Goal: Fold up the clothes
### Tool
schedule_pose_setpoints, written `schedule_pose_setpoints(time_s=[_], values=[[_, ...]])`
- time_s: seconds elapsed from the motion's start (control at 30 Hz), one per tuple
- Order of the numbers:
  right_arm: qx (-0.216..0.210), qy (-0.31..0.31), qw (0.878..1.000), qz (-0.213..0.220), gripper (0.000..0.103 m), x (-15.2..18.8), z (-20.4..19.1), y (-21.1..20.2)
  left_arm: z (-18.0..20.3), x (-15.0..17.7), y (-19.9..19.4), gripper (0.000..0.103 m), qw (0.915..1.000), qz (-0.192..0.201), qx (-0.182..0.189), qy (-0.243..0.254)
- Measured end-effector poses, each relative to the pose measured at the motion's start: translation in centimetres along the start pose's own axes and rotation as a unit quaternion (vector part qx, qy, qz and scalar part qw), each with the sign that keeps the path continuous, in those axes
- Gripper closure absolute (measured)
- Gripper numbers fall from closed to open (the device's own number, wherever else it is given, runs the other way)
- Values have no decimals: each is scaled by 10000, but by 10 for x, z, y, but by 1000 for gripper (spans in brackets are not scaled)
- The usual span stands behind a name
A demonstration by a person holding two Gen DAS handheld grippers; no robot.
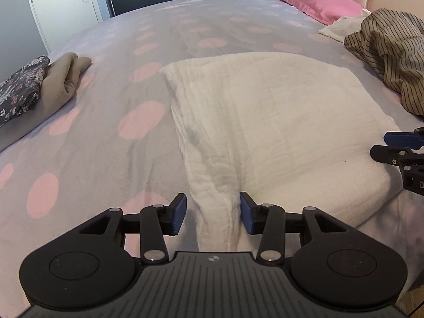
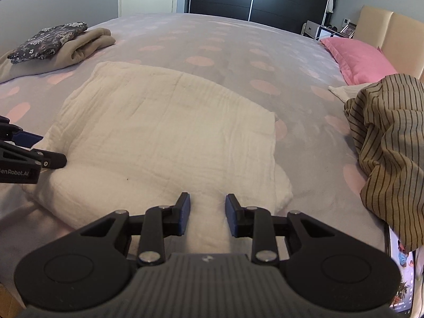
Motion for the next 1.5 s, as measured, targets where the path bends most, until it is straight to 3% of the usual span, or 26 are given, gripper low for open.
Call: schedule_pose_setpoints(time_s=[0.23,0.3,0.43,0.57,0.63,0.73,0.97,1.13,1.27,1.4,1.5], values=[[220,121,9963,822,45,-17,14,-26,-3,-14,-23,62,9990,432,47,-69],[-69,236,9960,859,44,-22,17,-26,-8,-23,-27,62,9981,588,16,-186],[-22,582,9960,681,40,-26,35,-22,-20,-40,-35,62,9954,849,6,-450],[-92,1144,9929,300,36,-26,66,-10,-37,-52,-28,59,9905,510,576,-1144],[-243,1601,9867,122,35,-22,81,-4,-44,-54,-21,51,9861,317,809,-1417],[-493,2203,9741,-157,35,-15,97,5,-51,-55,-9,51,9809,88,977,-1679],[-1123,2992,9452,-663,34,1,109,25,-60,-54,19,48,9551,-447,1643,-2425],[-1535,3599,9156,-927,34,10,107,45,-54,-52,36,48,9531,-668,1750,-2375],[-1657,3866,9011,-1050,33,13,105,58,-49,-48,50,48,9513,-870,1812,-2337],[-1695,4028,8937,-1022,32,13,106,67,-43,-49,60,40,9508,-853,1923,-2274],[-1729,4010,8946,-952,32,11,103,71,-38,-53,65,35,9504,-801,2031,-2214]])
Point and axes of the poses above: each gripper's, at about its wrist camera, not at the fingertips, and y roughly the way its jaws point, z to its right, x to its underside, the point moved 9 cm from there along y, roughly the way its jaws point, and after that the axes turned 10 degrees about -y, right-handed, at the moved point
